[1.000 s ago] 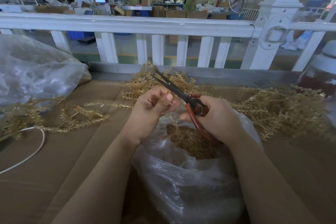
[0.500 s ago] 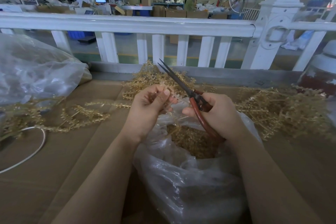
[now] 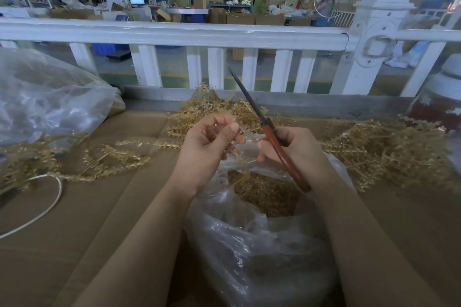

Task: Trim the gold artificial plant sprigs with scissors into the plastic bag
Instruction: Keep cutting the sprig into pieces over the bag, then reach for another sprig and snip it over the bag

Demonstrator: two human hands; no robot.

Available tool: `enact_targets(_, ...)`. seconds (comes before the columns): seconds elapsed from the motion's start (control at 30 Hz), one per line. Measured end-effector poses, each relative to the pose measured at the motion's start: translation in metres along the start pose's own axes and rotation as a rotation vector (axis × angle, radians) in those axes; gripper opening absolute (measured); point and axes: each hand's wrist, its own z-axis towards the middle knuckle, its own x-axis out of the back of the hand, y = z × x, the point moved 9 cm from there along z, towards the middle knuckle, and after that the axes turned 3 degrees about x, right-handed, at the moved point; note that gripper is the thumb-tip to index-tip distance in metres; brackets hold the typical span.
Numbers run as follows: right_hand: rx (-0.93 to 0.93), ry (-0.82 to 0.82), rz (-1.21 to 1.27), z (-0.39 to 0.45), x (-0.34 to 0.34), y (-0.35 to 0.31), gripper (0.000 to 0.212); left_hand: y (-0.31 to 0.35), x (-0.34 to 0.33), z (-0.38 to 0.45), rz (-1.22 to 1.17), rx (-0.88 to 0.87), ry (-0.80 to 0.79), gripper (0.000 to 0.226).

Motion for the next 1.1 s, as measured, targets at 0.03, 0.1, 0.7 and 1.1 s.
enact_targets(0.03, -0.005, 0.012, 0.008, 0.000, 0.001, 0.000, 0.011, -0.004, 0.001, 0.000, -0.033, 0.045, 0.004, 0.027)
enact_targets(0.1, -0.019, 0.054, 0.032, 0.001, 0.005, 0.002, 0.016, -0.014, 0.003, 0.001, -0.033, 0.153, -0.011, 0.058)
enact_targets(0.7, 0.050, 0.184, 0.013, 0.002, 0.013, 0.000, 0.025, -0.019, 0.004, 0.001, -0.186, 0.208, 0.000, 0.008)
enact_targets(1.1, 0.135, 0.008, -0.390, -0.001, -0.007, -0.001, 0.043, -0.011, 0.026, 0.006, -0.210, 0.048, 0.145, 0.015)
